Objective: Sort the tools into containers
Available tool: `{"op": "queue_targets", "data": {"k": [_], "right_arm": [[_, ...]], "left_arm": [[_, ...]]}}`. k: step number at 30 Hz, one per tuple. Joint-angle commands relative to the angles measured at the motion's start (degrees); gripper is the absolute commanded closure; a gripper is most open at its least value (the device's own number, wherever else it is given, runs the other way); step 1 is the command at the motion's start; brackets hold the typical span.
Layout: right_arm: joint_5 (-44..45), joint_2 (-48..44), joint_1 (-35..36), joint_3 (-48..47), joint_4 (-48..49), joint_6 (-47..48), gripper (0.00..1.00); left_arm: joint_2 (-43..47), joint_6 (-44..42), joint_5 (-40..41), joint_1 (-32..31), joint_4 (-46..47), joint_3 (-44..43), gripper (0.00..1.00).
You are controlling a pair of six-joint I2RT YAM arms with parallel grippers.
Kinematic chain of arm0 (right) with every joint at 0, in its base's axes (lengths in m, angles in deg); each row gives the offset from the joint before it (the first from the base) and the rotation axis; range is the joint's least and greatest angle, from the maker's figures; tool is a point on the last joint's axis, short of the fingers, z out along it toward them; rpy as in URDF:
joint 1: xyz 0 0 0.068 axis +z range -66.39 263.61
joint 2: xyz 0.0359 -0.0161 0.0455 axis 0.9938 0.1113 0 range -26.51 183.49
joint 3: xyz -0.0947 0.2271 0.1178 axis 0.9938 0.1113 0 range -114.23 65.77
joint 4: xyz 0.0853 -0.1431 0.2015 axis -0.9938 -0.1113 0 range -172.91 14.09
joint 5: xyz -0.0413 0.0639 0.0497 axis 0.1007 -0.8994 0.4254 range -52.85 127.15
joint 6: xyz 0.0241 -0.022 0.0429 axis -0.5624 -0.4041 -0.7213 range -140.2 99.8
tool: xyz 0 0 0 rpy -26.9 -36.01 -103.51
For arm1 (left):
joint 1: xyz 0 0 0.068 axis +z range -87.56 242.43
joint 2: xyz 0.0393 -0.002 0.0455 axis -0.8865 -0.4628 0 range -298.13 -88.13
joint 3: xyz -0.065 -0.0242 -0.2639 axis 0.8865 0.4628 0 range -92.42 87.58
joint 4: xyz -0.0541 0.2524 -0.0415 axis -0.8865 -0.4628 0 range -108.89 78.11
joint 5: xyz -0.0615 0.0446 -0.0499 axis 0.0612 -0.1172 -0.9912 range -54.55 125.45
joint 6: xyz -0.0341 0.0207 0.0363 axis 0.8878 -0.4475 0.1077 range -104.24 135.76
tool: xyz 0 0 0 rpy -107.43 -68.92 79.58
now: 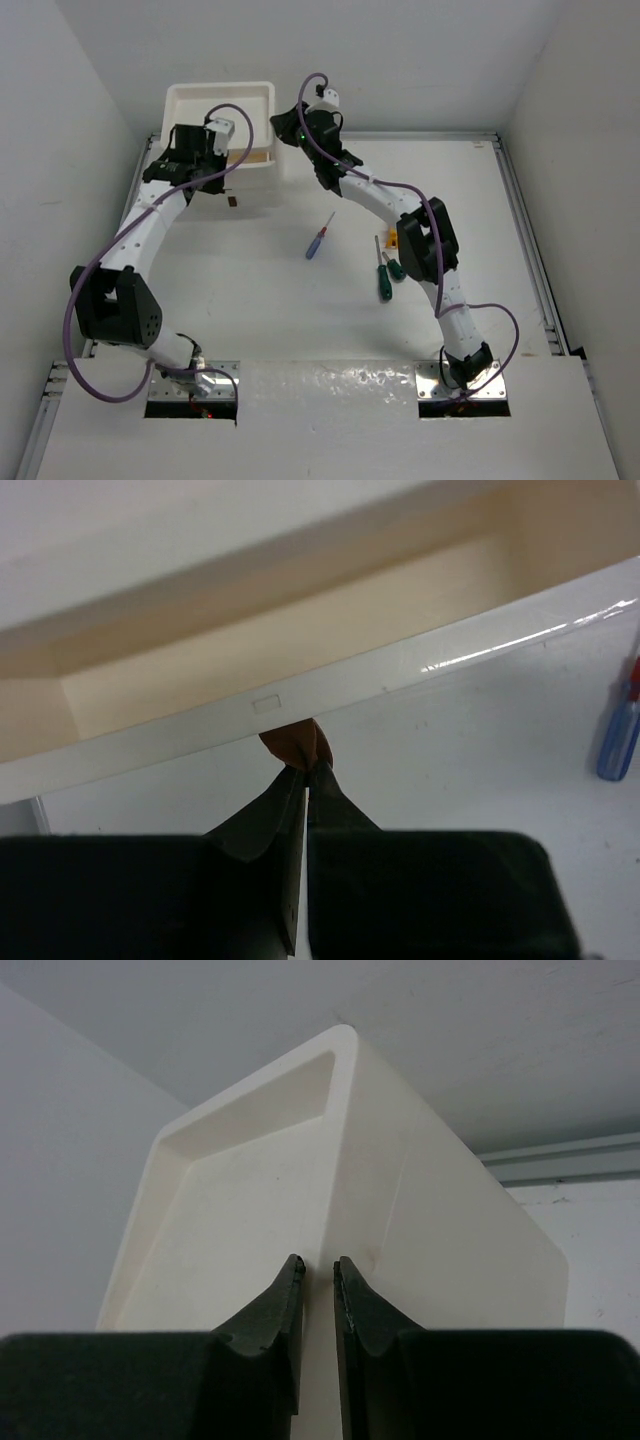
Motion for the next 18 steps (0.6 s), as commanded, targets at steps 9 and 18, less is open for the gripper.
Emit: {"op": "queue_targets", "data": {"k": [9, 18], "right_arm": [[1.6, -0.27, 0.37, 3.16, -8.68, -0.01, 1.0], [-4.1, -5.17, 0.38, 6.66, -7.98, 6.83, 0.79]], "left_arm": [[14.4, -9.85, -4.71, -0.24, -18.73, 6.25, 1.0], [16.25, -9.24, -8.75, -0.33, -21.55, 0.81, 0.12]]}}
